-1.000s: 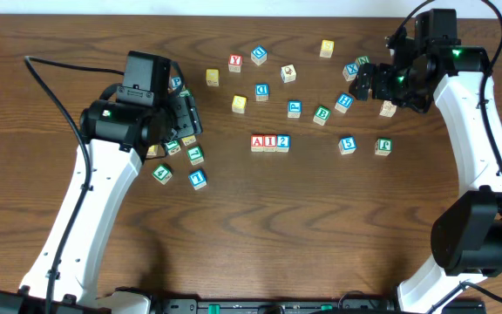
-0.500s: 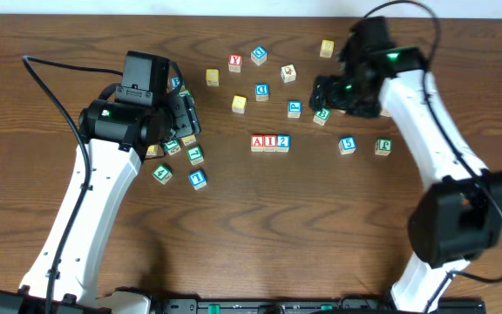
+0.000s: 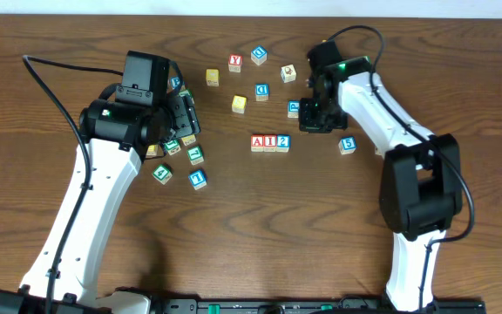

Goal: Spell out AI2
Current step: 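Move the right gripper down toward the right end of the row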

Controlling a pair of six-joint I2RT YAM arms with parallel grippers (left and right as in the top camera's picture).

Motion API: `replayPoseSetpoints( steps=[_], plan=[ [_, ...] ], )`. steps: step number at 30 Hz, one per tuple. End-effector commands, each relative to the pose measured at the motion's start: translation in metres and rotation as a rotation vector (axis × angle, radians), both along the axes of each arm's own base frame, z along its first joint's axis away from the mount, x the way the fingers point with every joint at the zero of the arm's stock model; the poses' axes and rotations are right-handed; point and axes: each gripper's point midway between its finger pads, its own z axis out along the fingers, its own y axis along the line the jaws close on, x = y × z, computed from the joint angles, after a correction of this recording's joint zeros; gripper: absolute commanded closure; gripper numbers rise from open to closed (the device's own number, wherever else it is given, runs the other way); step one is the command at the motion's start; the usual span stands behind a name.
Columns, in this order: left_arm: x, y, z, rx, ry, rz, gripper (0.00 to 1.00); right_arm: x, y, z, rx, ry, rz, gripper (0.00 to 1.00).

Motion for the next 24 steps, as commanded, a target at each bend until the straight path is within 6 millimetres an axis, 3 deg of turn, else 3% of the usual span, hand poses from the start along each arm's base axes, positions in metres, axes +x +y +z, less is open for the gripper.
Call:
replayPoseSetpoints(
  steps=[1,7,24],
  plan=[
    [0.0,0.004,-0.006,0.022,0.016,-0.002,0.25,-0.002,0.012,-0.009,-0.011,0.004,0.017,0.99],
    [0.0,0.004,-0.006,0.022,0.016,-0.002,0.25,-0.006,0.025,-0.012,-0.011,-0.001,0.052,0.99],
    [0.001,0.017,-0.006,0.088,0.007,0.033,0.25,-0.007,0.037,-0.023,-0.012,0.002,0.079,0.99]
  ],
)
